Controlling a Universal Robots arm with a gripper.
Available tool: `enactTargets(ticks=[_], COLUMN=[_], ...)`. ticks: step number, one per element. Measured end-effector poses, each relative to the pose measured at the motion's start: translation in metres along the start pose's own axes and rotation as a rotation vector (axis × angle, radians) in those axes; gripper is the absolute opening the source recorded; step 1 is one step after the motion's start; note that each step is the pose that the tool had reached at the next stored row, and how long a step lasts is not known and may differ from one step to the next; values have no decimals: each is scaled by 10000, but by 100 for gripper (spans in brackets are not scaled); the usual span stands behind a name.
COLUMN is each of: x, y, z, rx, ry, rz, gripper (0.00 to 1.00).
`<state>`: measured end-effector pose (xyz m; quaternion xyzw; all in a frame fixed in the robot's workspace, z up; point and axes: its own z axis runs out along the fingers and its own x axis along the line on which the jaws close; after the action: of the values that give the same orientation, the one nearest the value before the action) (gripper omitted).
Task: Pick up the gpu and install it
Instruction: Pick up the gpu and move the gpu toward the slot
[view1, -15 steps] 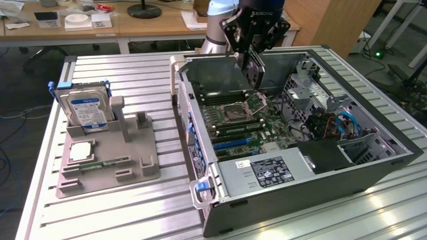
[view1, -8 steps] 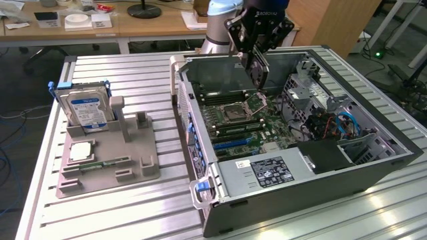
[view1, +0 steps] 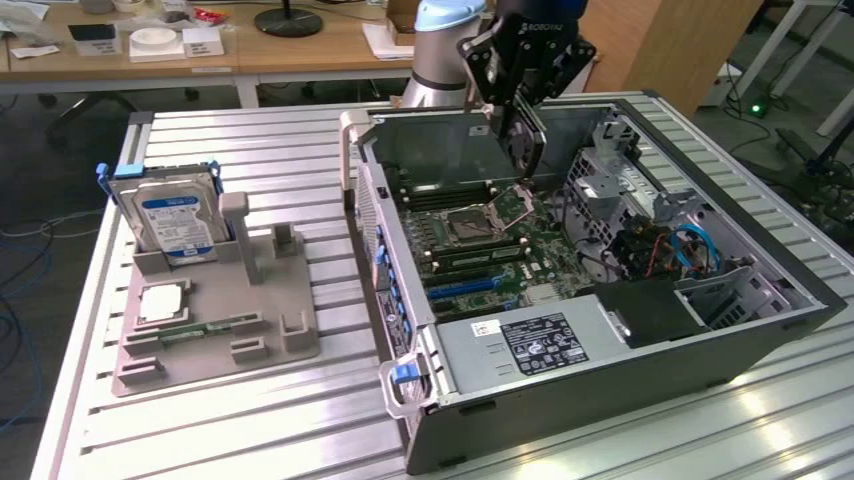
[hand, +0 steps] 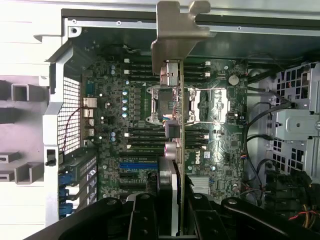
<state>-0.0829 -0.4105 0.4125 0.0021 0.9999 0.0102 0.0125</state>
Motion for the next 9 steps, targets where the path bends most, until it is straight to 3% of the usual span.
enactTargets(ticks=[9], x=[-83], y=[0], z=[2], rx=[0], ry=[0], rz=[1], gripper=[28])
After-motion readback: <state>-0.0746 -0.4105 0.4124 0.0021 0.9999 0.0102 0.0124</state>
